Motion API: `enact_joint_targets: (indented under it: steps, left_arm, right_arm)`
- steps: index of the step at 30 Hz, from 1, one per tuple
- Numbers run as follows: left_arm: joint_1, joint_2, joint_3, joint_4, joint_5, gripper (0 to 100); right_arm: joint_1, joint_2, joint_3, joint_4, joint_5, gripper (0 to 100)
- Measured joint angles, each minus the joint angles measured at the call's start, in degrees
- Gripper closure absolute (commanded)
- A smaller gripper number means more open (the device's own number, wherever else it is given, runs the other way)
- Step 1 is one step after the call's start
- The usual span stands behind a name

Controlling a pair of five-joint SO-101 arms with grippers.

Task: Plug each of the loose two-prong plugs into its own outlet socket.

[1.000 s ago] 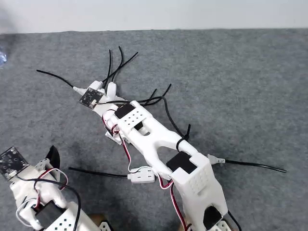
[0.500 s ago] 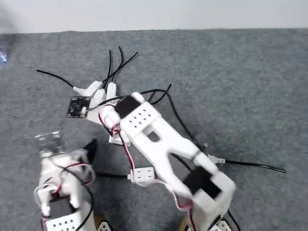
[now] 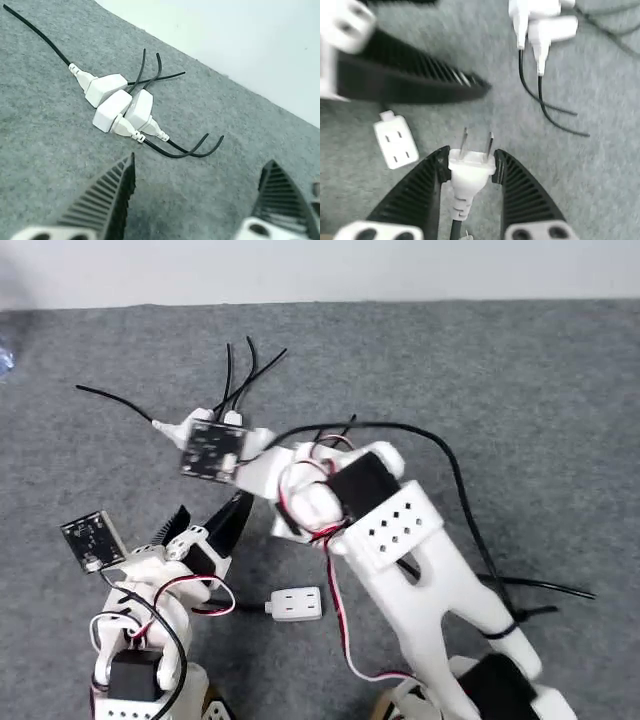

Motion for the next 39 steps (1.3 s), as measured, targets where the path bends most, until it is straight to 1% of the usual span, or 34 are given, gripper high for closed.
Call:
enact_joint_targets:
  steps: [2,5,8,15,19,23,31,39]
  left_arm:
    - [-0.7,0.0,0.0,0.0,0.0,63]
    - [-0.7,0.0,0.0,0.0,0.1,63]
    - [-0.6,0.0,0.0,-1.1,0.3,63]
    - [6.6,0.0,0.4,-1.8,0.4,63]
    - [7.9,0.0,2.0,-1.9,0.4,63]
    - [8.1,0.0,2.0,-2.1,0.4,63]
    - [8.5,-0.1,1.9,-2.3,0.7,63]
    - [8.6,-0.3,1.7,-2.6,0.7,63]
  right_arm:
    - [1.8,-1.4,6.3,-4.3,0.8,99.1]
    - [1.8,-3.1,14.8,-10.5,1.1,99.1]
    - [1.9,-3.3,18.8,-15.8,1.1,99.1]
    - [1.8,-2.5,19.7,-21.5,1.1,99.1]
    - [1.0,-2.7,19.7,-21.5,1.1,99.1]
    - [-0.7,-6.4,19.7,-20.9,0.8,99.1]
    - [-2.0,-12.7,16.9,-13.1,0.1,99.1]
    - [-2.0,-15.9,16.9,-10.5,0.1,99.1]
